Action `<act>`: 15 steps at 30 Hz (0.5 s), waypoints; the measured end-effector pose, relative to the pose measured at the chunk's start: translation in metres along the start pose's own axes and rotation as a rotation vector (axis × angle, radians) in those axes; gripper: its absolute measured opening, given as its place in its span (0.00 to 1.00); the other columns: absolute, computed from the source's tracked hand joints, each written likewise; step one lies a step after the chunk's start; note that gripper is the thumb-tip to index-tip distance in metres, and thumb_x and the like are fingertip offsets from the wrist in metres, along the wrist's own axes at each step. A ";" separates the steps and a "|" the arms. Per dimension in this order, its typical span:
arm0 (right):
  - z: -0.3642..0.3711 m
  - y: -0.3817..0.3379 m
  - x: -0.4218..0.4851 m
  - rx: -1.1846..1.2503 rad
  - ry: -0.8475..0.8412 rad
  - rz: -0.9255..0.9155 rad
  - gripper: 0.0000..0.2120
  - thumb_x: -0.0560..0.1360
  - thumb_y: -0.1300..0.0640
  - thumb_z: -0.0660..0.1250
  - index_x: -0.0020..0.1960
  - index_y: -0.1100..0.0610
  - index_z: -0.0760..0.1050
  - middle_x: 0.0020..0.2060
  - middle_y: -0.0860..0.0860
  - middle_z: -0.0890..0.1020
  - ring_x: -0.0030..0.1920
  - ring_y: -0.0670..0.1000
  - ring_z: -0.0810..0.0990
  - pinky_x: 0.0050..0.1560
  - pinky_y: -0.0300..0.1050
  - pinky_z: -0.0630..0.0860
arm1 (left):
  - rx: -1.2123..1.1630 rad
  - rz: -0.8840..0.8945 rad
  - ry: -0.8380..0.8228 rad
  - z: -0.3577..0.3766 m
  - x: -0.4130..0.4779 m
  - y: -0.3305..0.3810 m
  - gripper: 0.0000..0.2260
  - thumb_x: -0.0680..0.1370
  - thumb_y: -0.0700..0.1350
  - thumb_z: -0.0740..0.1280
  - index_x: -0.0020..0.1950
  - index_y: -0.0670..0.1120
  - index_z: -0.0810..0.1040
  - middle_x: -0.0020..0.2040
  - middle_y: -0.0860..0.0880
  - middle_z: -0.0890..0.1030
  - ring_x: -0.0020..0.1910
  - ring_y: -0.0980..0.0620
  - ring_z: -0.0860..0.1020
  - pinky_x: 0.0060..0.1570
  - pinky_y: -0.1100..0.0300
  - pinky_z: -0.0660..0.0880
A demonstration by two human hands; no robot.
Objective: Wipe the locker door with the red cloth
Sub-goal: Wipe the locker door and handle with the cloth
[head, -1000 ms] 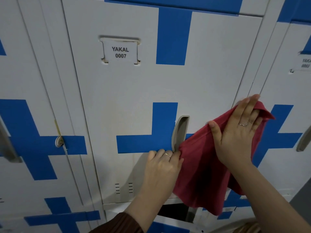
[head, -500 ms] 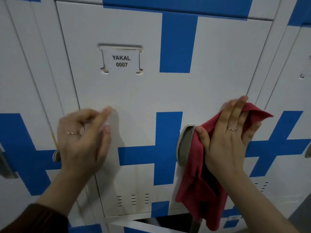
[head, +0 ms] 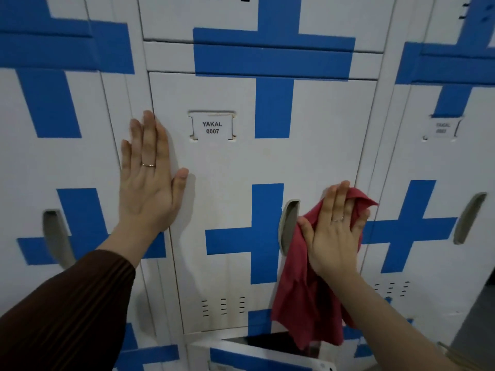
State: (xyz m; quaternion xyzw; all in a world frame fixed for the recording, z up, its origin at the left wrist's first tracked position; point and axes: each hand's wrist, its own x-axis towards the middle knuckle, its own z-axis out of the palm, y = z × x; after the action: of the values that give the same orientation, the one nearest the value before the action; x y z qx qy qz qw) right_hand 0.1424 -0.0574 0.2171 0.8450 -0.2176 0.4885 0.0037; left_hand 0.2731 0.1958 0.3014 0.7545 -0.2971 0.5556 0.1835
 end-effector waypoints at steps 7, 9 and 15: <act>0.003 -0.011 0.001 0.100 -0.024 0.015 0.31 0.78 0.41 0.41 0.72 0.56 0.32 0.72 0.53 0.40 0.72 0.57 0.44 0.69 0.44 0.29 | 0.008 -0.002 0.011 0.000 0.001 0.002 0.29 0.80 0.51 0.50 0.75 0.37 0.45 0.75 0.35 0.50 0.74 0.41 0.45 0.72 0.56 0.35; 0.011 -0.006 -0.017 0.119 -0.070 -0.020 0.30 0.79 0.41 0.38 0.72 0.56 0.32 0.72 0.52 0.40 0.72 0.55 0.41 0.70 0.43 0.31 | 0.005 -0.002 0.014 0.000 0.001 0.002 0.29 0.80 0.52 0.49 0.75 0.37 0.45 0.75 0.36 0.50 0.74 0.41 0.46 0.72 0.56 0.36; -0.001 -0.022 0.018 0.207 0.025 -0.026 0.30 0.78 0.41 0.39 0.72 0.56 0.32 0.71 0.54 0.38 0.71 0.51 0.37 0.68 0.42 0.28 | 0.009 0.000 0.010 -0.001 0.000 0.002 0.29 0.80 0.51 0.49 0.75 0.38 0.46 0.75 0.37 0.50 0.74 0.42 0.46 0.72 0.57 0.36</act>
State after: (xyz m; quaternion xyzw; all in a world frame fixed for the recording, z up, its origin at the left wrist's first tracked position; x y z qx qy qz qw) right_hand 0.1574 -0.0437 0.2369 0.8375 -0.1551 0.5186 -0.0747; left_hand 0.2716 0.1949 0.3020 0.7524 -0.2939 0.5608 0.1818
